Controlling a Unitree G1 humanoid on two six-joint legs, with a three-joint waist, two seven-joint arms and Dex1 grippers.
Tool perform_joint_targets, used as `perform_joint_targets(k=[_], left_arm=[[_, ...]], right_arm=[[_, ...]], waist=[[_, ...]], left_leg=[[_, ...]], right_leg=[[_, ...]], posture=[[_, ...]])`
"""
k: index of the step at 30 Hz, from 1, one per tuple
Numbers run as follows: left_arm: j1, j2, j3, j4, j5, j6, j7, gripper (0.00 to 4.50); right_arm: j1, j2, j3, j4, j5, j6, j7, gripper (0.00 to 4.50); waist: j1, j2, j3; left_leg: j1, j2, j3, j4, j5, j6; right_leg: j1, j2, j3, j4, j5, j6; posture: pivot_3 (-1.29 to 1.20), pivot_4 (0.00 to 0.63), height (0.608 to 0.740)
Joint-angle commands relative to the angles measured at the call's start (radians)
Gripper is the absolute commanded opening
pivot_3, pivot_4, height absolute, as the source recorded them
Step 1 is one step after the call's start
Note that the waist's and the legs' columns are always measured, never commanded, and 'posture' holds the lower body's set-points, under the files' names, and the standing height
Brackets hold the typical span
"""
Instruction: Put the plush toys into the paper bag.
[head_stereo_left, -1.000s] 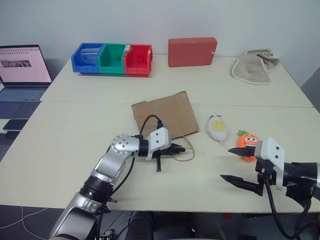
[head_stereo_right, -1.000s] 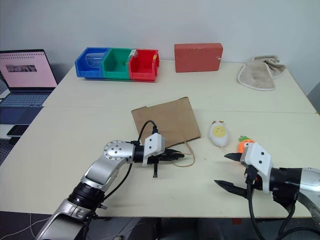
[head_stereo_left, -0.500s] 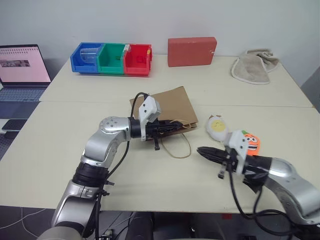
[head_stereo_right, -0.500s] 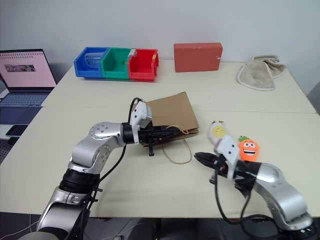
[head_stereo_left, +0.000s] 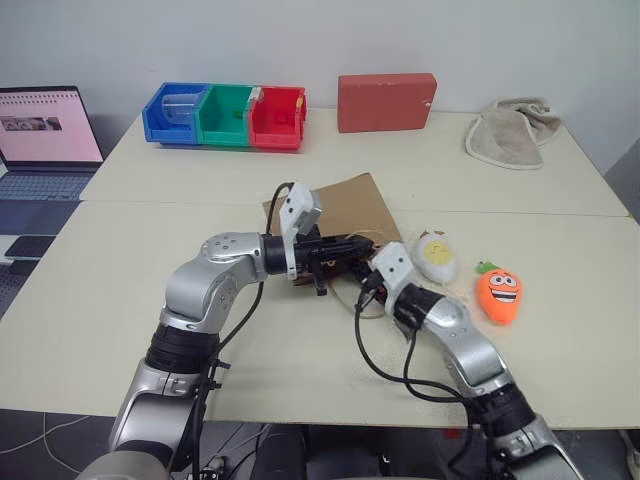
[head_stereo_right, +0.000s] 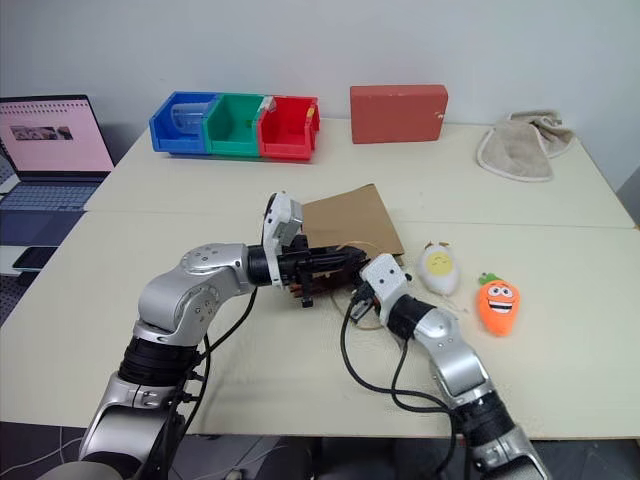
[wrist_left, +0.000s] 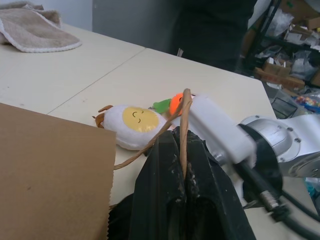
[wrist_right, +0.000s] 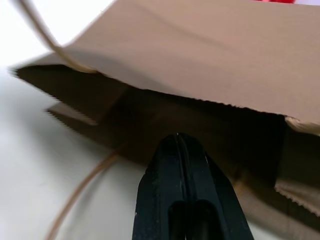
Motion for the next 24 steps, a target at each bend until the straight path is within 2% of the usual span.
perform_joint_targets(k=[1, 6, 11, 17, 24], left_arm=[[-0.026, -0.002, 0.035, -0.048, -0.038, 0.017, 0.018, 0.0], [-0.068, 0.004, 0.084, -0.039, -0.07, 0.043, 0.054, 0.0], [-0.155, 0.025, 0.122, -0.022, -0.065, 0.019, 0.074, 0.0], [-0.32, 0.076, 0.143, 0.05, 0.03, -0.135, 0.096, 0.0], [-0.415, 0.093, 0.127, 0.113, 0.148, -0.321, 0.121, 0.0]], right_arm=[[-0.019, 0.032, -0.001, 0.047, -0.038, -0.044, -0.045, 0.01], [-0.022, 0.061, -0.018, 0.135, -0.072, -0.033, -0.085, 0.01], [-0.009, 0.068, -0.005, 0.134, -0.088, -0.001, -0.069, 0.01], [-0.004, 0.074, 0.006, 0.131, -0.095, 0.031, -0.059, 0.01], [-0.001, 0.08, 0.016, 0.128, -0.1, 0.046, -0.045, 0.01]], waist=[[0.0, 0.0, 0.0], [-0.001, 0.0, 0.0], [-0.002, 0.0, 0.0], [-0.002, 0.0, 0.0], [-0.003, 0.0, -0.001]], left_leg=[[0.0, 0.0, 0.0, 0.0, 0.0, 0.0], [0.0, 0.0, 0.0, -0.001, 0.0, 0.0], [0.003, 0.001, -0.001, 0.0, 0.0, 0.0], [0.004, 0.002, -0.001, -0.001, 0.0, 0.0], [0.004, 0.002, -0.001, -0.003, 0.0, 0.0]], right_leg=[[0.0, 0.0, 0.0, 0.0, 0.0, 0.0], [0.0, 0.0, 0.0, 0.0, 0.0, 0.0], [0.002, 0.001, 0.0, 0.0, 0.0, -0.002], [0.003, 0.003, 0.001, 0.0, -0.001, -0.002], [0.003, 0.003, 0.0, 0.0, 0.0, -0.002]], posture=[[0.0, 0.15, 0.74], [0.0, 0.15, 0.74], [0.0, 0.15, 0.74], [0.0, 0.15, 0.74], [0.0, 0.15, 0.74]])
